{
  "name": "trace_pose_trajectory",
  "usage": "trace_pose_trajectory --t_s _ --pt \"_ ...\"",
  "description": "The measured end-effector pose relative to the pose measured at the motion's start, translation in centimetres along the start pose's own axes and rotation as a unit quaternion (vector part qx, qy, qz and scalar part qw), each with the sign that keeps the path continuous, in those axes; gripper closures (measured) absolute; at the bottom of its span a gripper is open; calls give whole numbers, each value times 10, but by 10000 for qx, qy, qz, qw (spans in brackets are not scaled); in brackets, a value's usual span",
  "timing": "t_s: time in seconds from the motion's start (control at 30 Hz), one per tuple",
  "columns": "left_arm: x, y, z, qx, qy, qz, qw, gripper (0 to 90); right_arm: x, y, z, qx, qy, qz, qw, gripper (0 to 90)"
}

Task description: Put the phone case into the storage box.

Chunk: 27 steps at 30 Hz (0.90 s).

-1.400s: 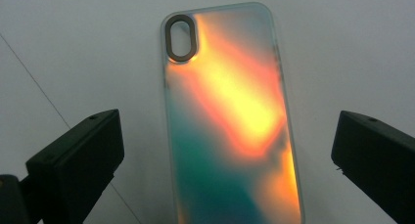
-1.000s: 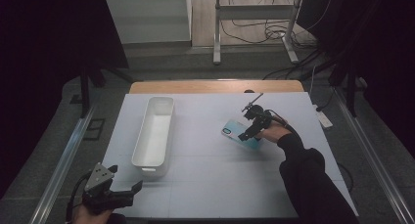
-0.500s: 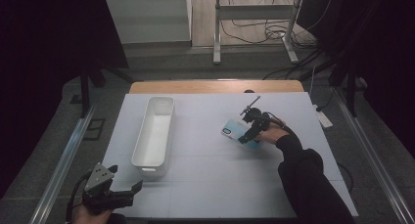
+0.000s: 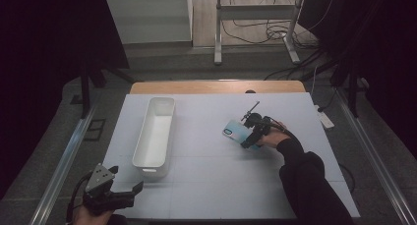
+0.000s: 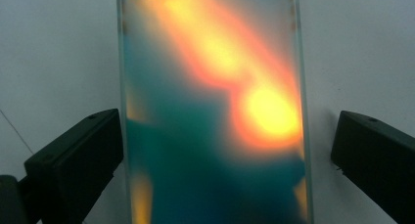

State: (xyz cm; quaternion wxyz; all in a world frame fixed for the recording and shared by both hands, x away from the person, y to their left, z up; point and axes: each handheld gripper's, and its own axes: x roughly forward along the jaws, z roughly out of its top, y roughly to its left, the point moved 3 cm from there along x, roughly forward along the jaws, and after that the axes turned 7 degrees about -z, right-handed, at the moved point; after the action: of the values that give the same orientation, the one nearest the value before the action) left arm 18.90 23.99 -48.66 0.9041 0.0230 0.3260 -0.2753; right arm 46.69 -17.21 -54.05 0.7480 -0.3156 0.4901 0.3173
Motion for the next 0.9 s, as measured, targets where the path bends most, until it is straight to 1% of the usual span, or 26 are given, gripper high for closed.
trace_pose_trajectory --t_s 0.2,0.3,0.33,0.4,0.5,0.63,0.7,0.9 --pt "0 0 0 16 8 0 10000 31 0 0 -1 44 -3 0 10000 1" --pt "0 0 0 19 11 4 10000 31 -2 1 -1 40 -4 16 10000 55" --pt "0 0 0 19 11 4 10000 31 -2 1 -1 40 -4 16 10000 55" --pt "0 -1 0 25 13 5 10000 31 -7 2 -1 6 -27 49 10000 155" --pt "0 -1 0 32 10 7 10000 31 -8 3 -1 13 12 0 10000 165" --pt "0 -1 0 27 13 7 10000 31 -8 4 0 158 103 -47 9998 171" --pt "0 -1 0 29 13 8 10000 31 -9 5 0 230 109 -29 9997 172" --pt "0 -1 0 32 14 8 10000 31 -10 4 -3 335 -9 15 9994 173"
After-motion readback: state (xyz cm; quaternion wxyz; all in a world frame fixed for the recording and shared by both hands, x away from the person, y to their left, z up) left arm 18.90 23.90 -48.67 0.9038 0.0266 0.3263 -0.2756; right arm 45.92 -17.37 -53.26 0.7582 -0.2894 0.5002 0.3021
